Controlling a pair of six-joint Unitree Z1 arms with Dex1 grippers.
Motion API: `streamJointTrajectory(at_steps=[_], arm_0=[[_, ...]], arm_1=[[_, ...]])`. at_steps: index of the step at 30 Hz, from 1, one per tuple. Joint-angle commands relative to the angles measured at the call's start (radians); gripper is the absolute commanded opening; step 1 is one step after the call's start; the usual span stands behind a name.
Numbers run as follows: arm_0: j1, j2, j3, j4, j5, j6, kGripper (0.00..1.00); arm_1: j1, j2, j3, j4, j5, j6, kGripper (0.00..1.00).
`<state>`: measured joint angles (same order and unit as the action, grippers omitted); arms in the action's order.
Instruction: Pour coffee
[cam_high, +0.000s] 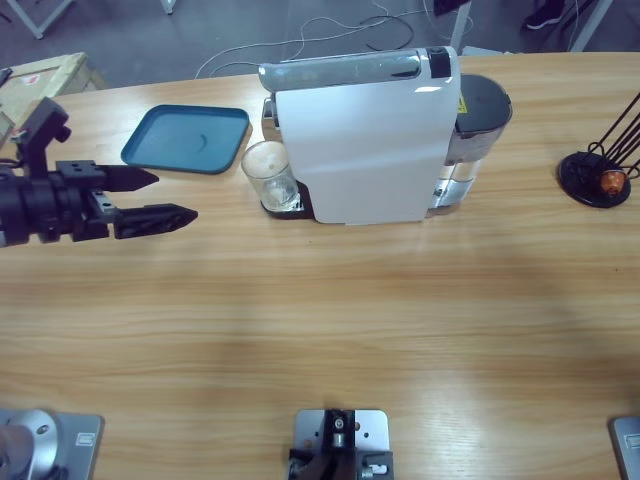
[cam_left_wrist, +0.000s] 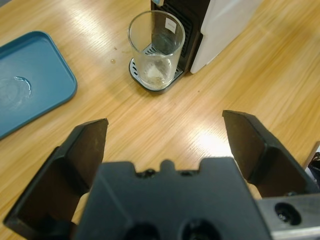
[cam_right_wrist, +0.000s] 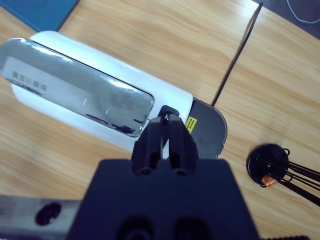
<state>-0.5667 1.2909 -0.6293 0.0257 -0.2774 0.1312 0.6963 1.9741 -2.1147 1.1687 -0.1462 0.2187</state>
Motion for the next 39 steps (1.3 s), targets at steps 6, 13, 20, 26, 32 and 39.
streamJointTrajectory(at_steps=[6,13,20,26,32,39], arm_0=[[-0.012,0.024,-0.008,0.003,0.014,-0.007,0.996],[-0.012,0.042,-0.005,-0.004,0.012,-0.007,0.996],[-0.012,0.059,-0.007,-0.015,0.010,-0.007,0.996],[-0.012,0.061,-0.007,-0.015,0.010,-0.007,0.996],[-0.012,0.067,-0.009,-0.017,0.009,-0.007,0.996],[-0.013,0.072,-0.013,-0.018,0.004,-0.007,0.996]], arm_1=[[-0.034,0.093,-0.002,0.009,0.004,0.005,0.000],[-0.033,0.098,0.001,0.009,0.012,0.004,0.000],[-0.031,0.089,0.017,0.019,0.008,0.004,0.000],[-0.031,0.088,0.020,0.022,0.016,0.004,0.000],[-0.028,0.089,0.026,0.023,0.027,-0.002,0.000],[-0.018,0.092,0.046,0.023,0.026,-0.001,0.000]])
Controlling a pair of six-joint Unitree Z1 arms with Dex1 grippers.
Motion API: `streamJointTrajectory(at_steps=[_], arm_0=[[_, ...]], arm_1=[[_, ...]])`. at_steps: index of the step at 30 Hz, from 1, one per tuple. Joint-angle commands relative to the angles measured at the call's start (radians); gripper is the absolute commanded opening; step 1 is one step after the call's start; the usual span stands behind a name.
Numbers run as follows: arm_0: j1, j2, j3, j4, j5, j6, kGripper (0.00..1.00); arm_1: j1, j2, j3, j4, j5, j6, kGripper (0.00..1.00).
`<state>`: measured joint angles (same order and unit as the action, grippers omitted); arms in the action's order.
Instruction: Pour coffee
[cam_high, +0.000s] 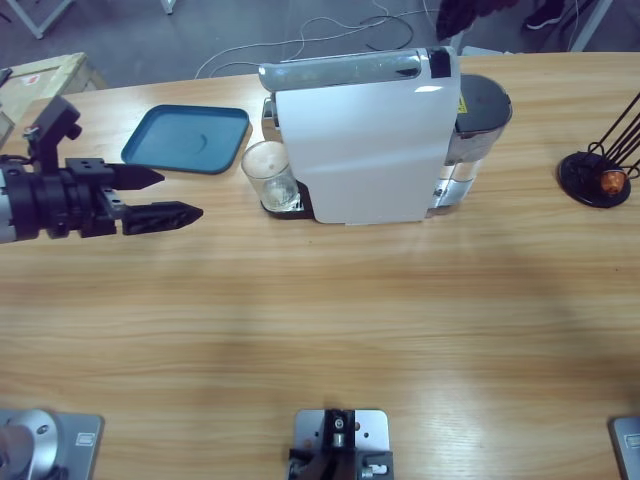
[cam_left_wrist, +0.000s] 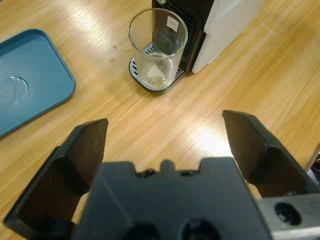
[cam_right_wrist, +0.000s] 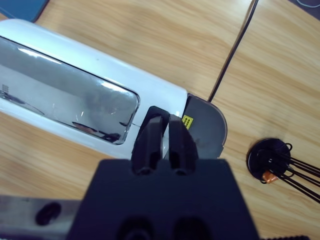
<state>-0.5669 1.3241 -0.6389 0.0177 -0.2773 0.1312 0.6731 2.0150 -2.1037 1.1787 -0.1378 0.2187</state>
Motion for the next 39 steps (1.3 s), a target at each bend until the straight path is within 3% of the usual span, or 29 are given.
streamJointTrajectory(at_steps=[1,12,17,18,19,39], arm_0=[[-0.013,0.041,-0.004,-0.011,0.004,-0.007,0.996],[-0.014,0.043,0.000,-0.011,0.004,-0.007,0.996],[-0.014,0.044,-0.006,-0.012,0.003,-0.005,0.996],[-0.014,0.044,-0.007,-0.012,0.003,-0.005,0.996],[-0.014,0.044,-0.007,-0.012,0.003,-0.005,0.996],[-0.041,0.028,-0.018,-0.012,0.004,-0.001,0.996]], arm_1=[[0.005,0.052,0.036,0.013,0.017,-0.001,0.000],[0.013,0.068,0.053,0.012,0.028,-0.001,0.000],[0.019,-0.011,-0.019,0.013,-0.004,-0.010,0.032],[0.029,-0.041,-0.037,0.012,-0.015,-0.010,0.618],[0.041,-0.070,-0.040,0.008,-0.029,-0.009,0.976],[0.068,-0.095,0.031,0.009,-0.028,0.065,1.000]])
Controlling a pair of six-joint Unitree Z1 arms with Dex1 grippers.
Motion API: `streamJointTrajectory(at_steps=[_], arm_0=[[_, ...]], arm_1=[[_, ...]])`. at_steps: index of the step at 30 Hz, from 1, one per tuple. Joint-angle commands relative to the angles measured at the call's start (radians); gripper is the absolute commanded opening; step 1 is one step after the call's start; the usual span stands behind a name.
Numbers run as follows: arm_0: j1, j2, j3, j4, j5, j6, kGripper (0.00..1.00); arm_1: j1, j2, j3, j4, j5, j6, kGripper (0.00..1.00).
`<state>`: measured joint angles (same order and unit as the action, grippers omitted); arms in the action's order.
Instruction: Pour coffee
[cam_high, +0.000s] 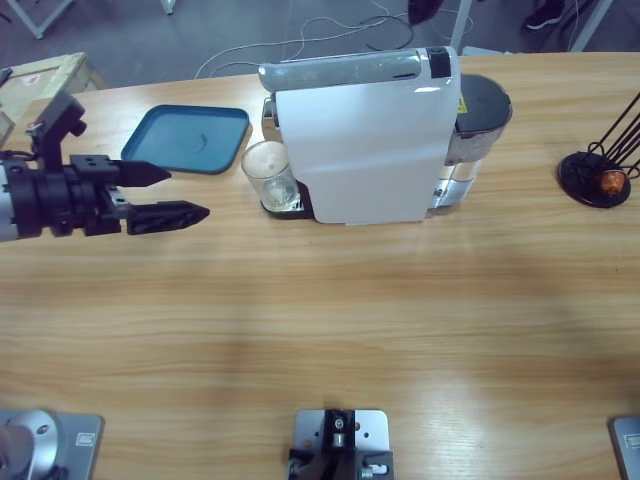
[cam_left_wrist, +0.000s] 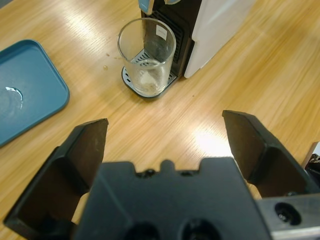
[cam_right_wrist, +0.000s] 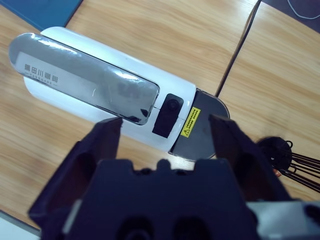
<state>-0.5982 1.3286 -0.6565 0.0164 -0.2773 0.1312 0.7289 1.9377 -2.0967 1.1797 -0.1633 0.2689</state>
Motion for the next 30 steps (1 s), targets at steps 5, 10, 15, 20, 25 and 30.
streamJointTrajectory(at_steps=[5,10,15,20,25,30], arm_0=[[-0.009,0.027,-0.001,-0.010,0.004,0.005,0.996],[-0.009,0.024,-0.009,-0.010,0.004,0.005,0.996],[-0.009,0.029,-0.008,-0.008,0.012,0.004,0.996],[-0.009,0.024,-0.010,-0.009,0.012,0.004,0.996],[-0.009,0.023,-0.011,-0.008,0.013,0.004,0.996],[-0.009,0.011,-0.013,-0.008,0.012,0.004,0.996]], arm_1=[[0.012,-0.029,0.038,0.014,-0.002,0.017,1.000],[0.012,-0.039,0.041,0.018,-0.004,0.023,1.000],[0.012,-0.036,0.046,0.017,-0.004,0.025,1.000],[0.012,-0.038,0.046,0.015,-0.006,0.027,1.000],[0.012,-0.049,0.046,0.016,-0.009,0.027,1.000],[0.012,-0.067,0.057,0.016,-0.011,0.027,1.000]])
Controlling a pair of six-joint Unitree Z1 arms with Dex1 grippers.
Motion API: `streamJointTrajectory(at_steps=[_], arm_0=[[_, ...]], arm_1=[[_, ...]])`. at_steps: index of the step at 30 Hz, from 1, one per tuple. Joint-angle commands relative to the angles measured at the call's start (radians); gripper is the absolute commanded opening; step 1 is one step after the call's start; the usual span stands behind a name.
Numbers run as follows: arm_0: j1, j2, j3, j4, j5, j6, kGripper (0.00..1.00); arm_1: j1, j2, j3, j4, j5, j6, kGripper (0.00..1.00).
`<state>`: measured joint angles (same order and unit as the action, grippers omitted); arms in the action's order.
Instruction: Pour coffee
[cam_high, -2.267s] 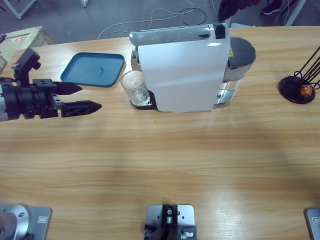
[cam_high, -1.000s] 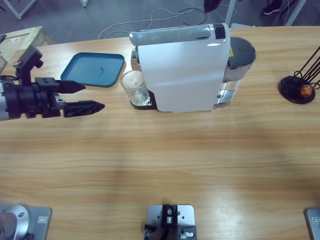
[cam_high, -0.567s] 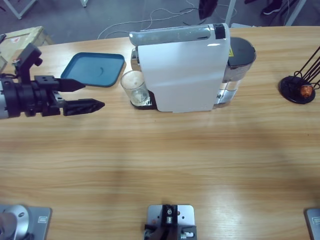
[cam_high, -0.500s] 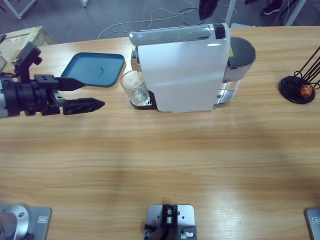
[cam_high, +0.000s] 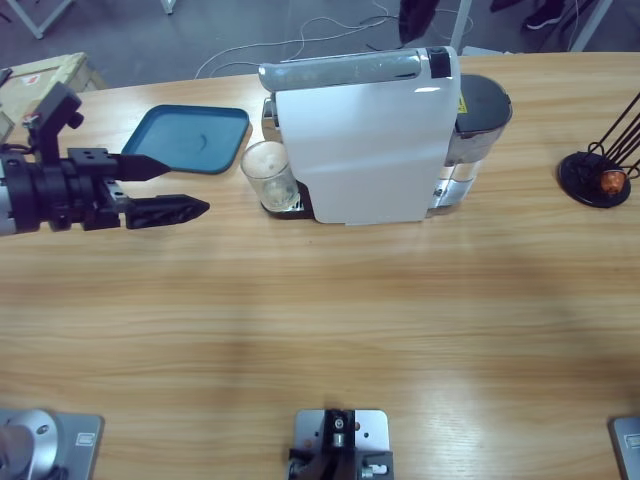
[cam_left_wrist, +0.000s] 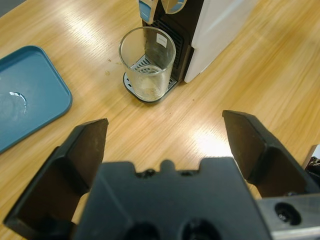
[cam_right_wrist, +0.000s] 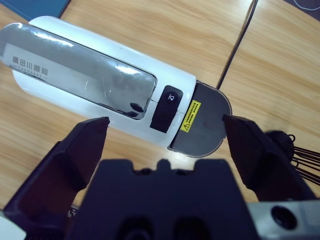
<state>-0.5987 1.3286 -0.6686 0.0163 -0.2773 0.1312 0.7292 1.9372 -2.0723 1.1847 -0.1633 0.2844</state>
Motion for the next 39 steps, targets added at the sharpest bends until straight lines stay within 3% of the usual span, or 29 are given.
streamJointTrajectory(at_steps=[1,7,16,19,26,39], arm_0=[[-0.009,0.008,-0.002,-0.008,0.012,0.005,0.996],[-0.009,0.027,0.006,-0.008,0.008,0.005,0.996],[-0.018,-0.009,-0.006,-0.008,0.007,0.005,0.996],[-0.035,-0.030,0.002,0.002,0.012,0.005,0.996],[-0.059,-0.039,0.014,0.014,0.013,0.004,0.996],[-0.059,-0.034,0.018,0.014,0.021,0.005,0.996]], arm_1=[[0.012,-0.070,0.035,0.011,-0.012,0.012,1.000],[0.012,-0.170,0.111,-0.040,-0.021,0.010,1.000],[0.134,-0.837,1.014,-0.483,0.034,0.013,1.000],[0.134,-0.966,1.132,-0.558,0.035,0.001,1.000],[0.134,-0.921,1.228,-0.656,0.053,-0.030,1.000],[0.134,-0.925,1.236,-0.655,0.058,-0.030,1.000]])
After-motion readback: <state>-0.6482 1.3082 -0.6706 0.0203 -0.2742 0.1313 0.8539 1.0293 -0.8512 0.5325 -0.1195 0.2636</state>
